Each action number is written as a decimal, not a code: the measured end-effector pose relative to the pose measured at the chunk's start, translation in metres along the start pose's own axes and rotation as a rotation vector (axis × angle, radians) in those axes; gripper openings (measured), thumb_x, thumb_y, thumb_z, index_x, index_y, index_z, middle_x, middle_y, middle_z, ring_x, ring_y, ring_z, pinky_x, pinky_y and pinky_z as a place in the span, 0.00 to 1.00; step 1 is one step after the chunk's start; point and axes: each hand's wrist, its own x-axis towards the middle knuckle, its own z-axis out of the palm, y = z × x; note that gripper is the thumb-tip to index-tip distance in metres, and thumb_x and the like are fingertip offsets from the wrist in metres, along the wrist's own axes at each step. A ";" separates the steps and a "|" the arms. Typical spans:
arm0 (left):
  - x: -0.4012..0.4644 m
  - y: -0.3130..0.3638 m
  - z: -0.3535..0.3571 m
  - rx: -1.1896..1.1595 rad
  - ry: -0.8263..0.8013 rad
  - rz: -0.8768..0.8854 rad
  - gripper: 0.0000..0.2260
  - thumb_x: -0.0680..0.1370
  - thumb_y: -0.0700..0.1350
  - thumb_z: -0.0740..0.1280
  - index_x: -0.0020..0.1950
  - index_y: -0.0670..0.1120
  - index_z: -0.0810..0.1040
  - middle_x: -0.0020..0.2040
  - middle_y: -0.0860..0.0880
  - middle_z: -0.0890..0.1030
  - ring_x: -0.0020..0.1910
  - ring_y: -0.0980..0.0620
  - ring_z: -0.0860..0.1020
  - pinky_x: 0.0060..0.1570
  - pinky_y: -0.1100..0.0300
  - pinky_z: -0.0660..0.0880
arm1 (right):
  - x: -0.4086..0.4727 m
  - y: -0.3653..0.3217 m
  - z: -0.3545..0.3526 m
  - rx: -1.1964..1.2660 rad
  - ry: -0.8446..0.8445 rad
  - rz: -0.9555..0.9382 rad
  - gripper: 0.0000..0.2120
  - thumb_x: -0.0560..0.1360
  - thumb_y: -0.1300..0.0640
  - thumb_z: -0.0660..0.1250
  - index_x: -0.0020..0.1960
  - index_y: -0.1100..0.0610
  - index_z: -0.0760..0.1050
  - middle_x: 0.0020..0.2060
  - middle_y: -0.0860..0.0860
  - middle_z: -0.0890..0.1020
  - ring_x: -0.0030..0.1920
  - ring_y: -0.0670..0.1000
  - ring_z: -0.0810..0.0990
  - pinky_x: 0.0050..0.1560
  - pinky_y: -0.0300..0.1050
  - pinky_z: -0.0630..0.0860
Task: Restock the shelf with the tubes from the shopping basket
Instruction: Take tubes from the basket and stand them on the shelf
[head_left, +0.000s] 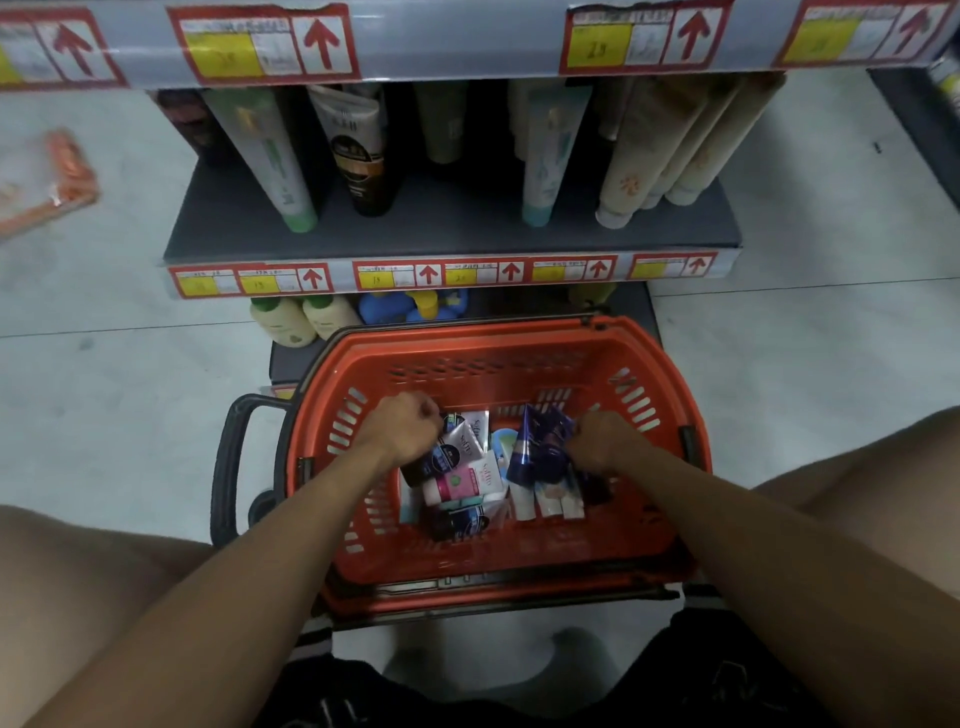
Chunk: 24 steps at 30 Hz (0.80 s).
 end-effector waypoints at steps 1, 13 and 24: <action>0.001 -0.001 0.001 0.010 -0.005 0.001 0.05 0.82 0.45 0.65 0.51 0.53 0.80 0.44 0.51 0.84 0.39 0.51 0.82 0.40 0.56 0.77 | 0.001 0.000 0.002 0.006 0.004 0.003 0.15 0.79 0.48 0.64 0.38 0.55 0.73 0.40 0.56 0.80 0.41 0.55 0.79 0.41 0.45 0.73; 0.052 -0.037 0.045 0.363 -0.157 0.113 0.29 0.80 0.39 0.66 0.81 0.48 0.65 0.79 0.44 0.68 0.76 0.41 0.68 0.76 0.47 0.67 | 0.029 0.022 0.054 0.021 -0.133 0.010 0.05 0.78 0.59 0.69 0.53 0.56 0.77 0.43 0.50 0.78 0.44 0.50 0.78 0.41 0.43 0.76; 0.094 -0.060 0.090 0.671 0.013 0.185 0.29 0.75 0.39 0.71 0.75 0.45 0.68 0.68 0.42 0.72 0.67 0.42 0.71 0.67 0.48 0.74 | 0.063 0.028 0.103 0.108 -0.001 0.290 0.30 0.78 0.51 0.66 0.77 0.57 0.61 0.67 0.60 0.76 0.65 0.63 0.77 0.64 0.59 0.77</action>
